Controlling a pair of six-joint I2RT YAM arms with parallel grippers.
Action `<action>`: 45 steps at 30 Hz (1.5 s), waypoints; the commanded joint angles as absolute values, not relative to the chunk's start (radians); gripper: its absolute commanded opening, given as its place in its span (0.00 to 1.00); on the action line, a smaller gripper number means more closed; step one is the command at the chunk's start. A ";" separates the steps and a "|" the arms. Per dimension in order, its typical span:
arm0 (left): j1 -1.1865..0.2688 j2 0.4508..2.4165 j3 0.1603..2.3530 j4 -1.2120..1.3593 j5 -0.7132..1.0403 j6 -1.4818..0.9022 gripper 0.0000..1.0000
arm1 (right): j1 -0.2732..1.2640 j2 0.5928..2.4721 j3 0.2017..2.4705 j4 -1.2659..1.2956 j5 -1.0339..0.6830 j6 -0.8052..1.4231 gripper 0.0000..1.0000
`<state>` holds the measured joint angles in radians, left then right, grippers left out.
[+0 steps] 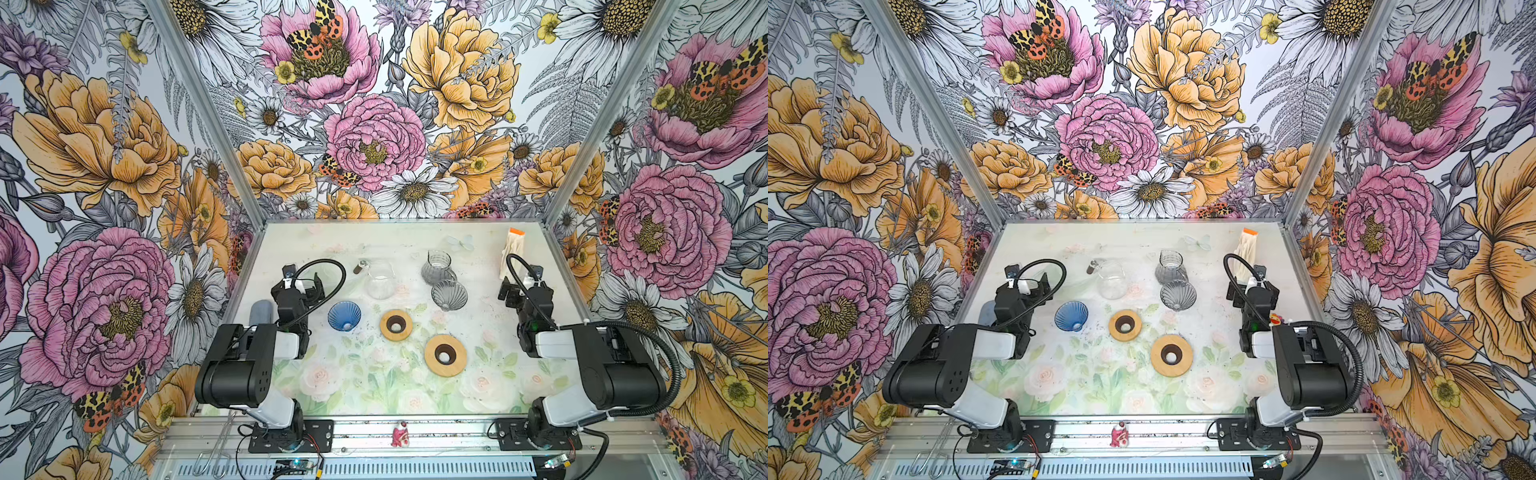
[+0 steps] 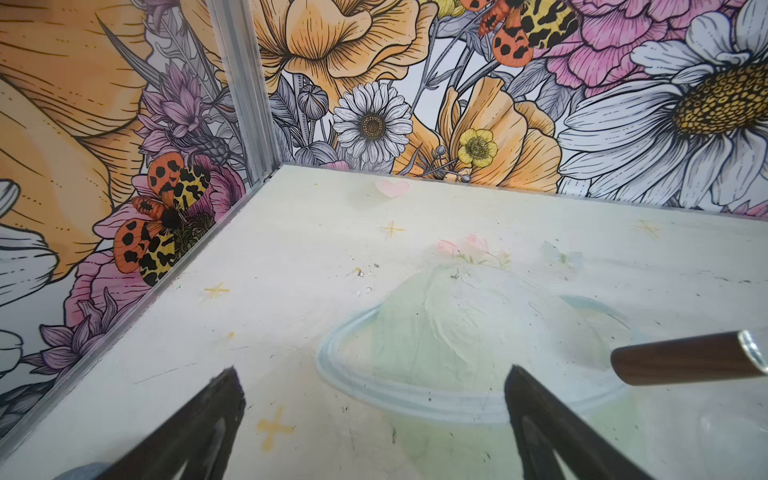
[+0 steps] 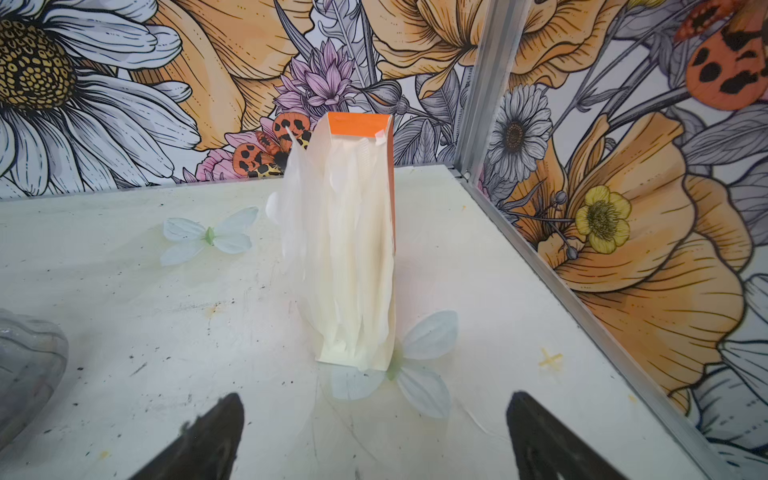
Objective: Place the coffee filter in the dripper
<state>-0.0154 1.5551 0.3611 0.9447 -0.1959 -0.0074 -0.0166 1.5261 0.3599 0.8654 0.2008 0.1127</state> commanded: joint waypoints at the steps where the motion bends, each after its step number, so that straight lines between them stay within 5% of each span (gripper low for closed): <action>1: -0.009 1.551 0.374 0.944 -0.177 0.002 0.99 | -0.006 1.532 0.381 0.881 0.206 0.106 1.00; 45: 0.011 1.549 0.371 0.948 -0.133 -0.010 0.99 | -0.001 1.532 0.380 0.882 0.201 0.097 0.99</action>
<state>0.0082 1.5551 0.3611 0.9447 -0.1467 -0.0082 -0.0059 1.5265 0.3599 0.8654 0.2043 0.1101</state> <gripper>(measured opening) 0.987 0.994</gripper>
